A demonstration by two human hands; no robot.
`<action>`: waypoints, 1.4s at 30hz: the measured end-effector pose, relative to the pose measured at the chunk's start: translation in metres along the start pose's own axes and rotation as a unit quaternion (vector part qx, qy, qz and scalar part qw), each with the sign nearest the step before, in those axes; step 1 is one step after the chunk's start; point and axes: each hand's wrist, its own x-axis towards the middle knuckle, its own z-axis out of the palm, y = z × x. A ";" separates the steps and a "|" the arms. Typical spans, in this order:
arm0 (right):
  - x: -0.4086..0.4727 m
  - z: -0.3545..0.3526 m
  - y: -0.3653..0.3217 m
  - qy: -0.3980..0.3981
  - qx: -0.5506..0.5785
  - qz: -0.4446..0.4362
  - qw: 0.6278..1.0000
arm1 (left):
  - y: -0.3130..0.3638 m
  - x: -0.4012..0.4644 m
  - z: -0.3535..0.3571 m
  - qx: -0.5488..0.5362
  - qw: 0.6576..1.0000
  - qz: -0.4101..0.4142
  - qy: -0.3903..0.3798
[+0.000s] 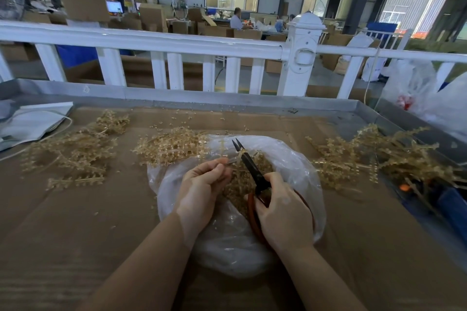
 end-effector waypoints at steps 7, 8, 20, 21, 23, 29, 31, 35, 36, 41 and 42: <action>0.008 -0.013 0.003 -0.035 0.088 0.023 0.995 | 0.008 0.001 0.003 0.023 0.999 -0.032 -0.006; 0.010 -0.017 0.003 -0.037 0.106 0.027 0.993 | 0.010 0.001 0.004 0.030 0.999 -0.030 -0.009; 0.012 -0.045 -0.004 -0.057 0.197 0.007 0.979 | 0.020 0.011 0.018 -0.111 0.985 -0.120 0.051; 0.013 -0.046 -0.004 -0.063 0.206 0.011 0.977 | 0.021 0.011 0.018 -0.117 0.983 -0.129 0.051; 0.014 -0.049 -0.005 -0.077 0.236 0.028 0.968 | 0.022 0.011 0.017 -0.115 0.982 -0.139 0.053; 0.019 -0.060 -0.008 -0.104 0.246 0.019 0.964 | 0.021 0.013 0.014 -0.111 0.981 -0.137 0.082; 0.017 -0.060 -0.009 -0.142 0.235 0.027 0.961 | 0.019 0.015 0.014 -0.109 0.982 -0.124 0.095; 0.011 -0.055 -0.011 -0.171 0.176 0.028 0.969 | 0.014 0.015 0.015 -0.084 0.986 -0.105 0.096; 0.010 -0.054 -0.011 -0.172 0.169 0.027 0.970 | 0.014 0.014 0.015 -0.097 0.986 -0.098 0.092; 0.005 -0.050 -0.014 -0.157 0.105 0.016 0.982 | 0.012 0.014 0.016 -0.149 0.984 -0.080 0.065; 0.004 -0.049 -0.015 -0.154 0.096 0.010 0.983 | 0.012 0.014 0.015 -0.149 0.983 -0.080 0.066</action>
